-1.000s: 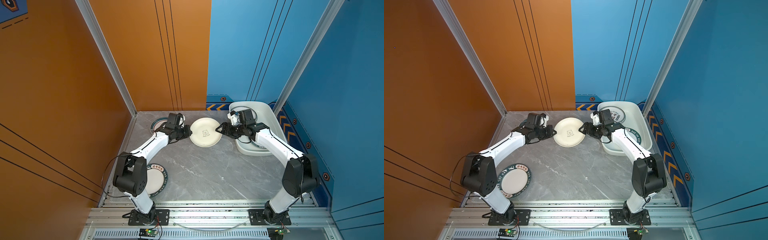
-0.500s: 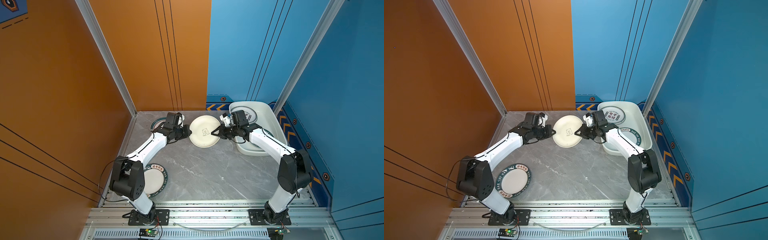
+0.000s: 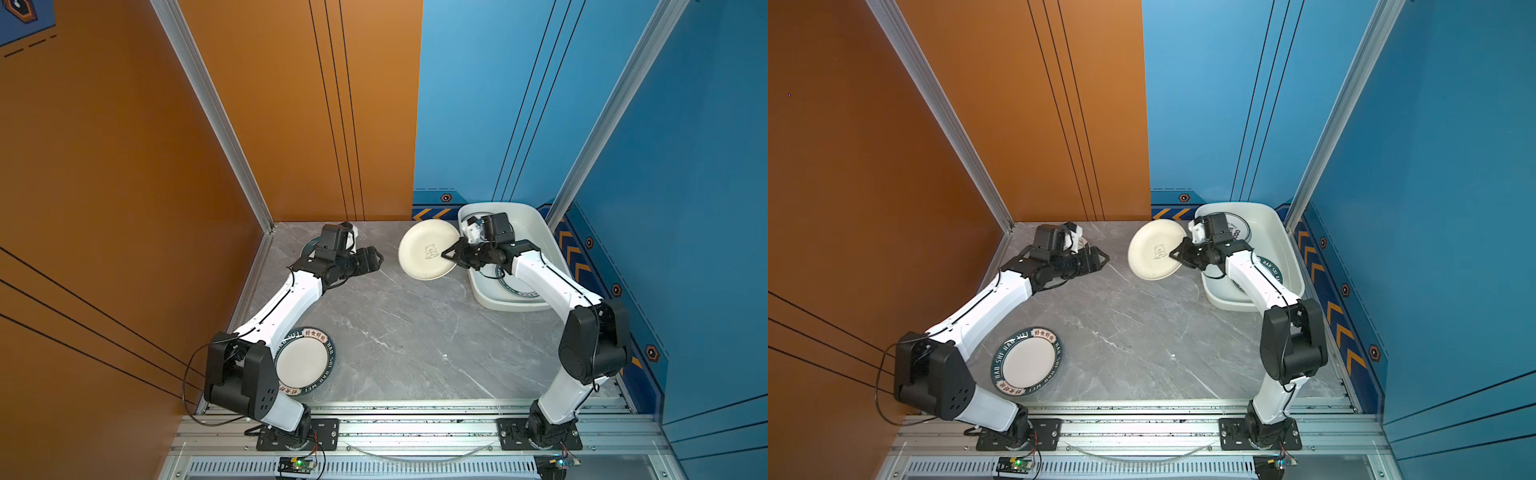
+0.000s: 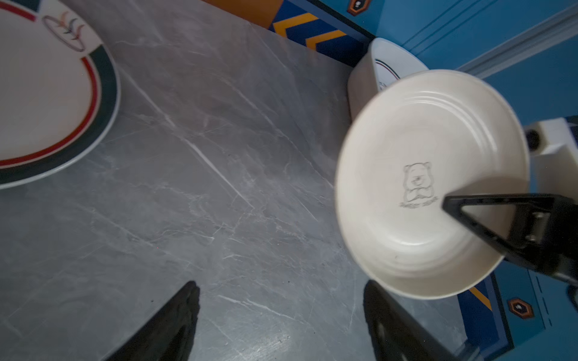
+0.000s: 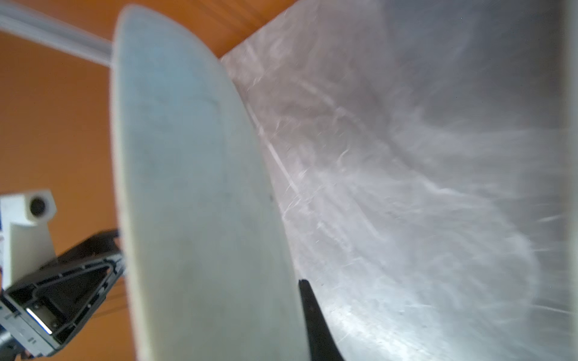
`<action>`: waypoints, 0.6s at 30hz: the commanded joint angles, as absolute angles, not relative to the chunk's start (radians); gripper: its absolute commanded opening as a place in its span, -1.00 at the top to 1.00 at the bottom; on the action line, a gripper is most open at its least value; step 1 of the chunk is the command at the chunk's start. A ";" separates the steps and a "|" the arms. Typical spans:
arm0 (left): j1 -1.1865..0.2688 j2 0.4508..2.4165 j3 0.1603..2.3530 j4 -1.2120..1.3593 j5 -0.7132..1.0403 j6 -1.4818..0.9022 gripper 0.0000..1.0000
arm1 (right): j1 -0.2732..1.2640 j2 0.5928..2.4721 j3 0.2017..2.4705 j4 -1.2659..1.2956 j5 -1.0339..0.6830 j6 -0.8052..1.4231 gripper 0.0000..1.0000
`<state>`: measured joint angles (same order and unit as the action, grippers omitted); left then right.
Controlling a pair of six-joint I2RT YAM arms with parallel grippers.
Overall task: Place the plates into the plastic bin on the countertop
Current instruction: 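Carry the bear plate into the bin with right gripper while left gripper withdraws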
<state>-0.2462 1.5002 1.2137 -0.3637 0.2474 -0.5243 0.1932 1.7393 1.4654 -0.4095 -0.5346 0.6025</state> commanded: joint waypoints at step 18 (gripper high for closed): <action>0.157 1.642 1.023 -0.238 0.207 -0.572 -0.69 | -0.184 2.126 1.936 -0.460 -0.339 0.762 1.00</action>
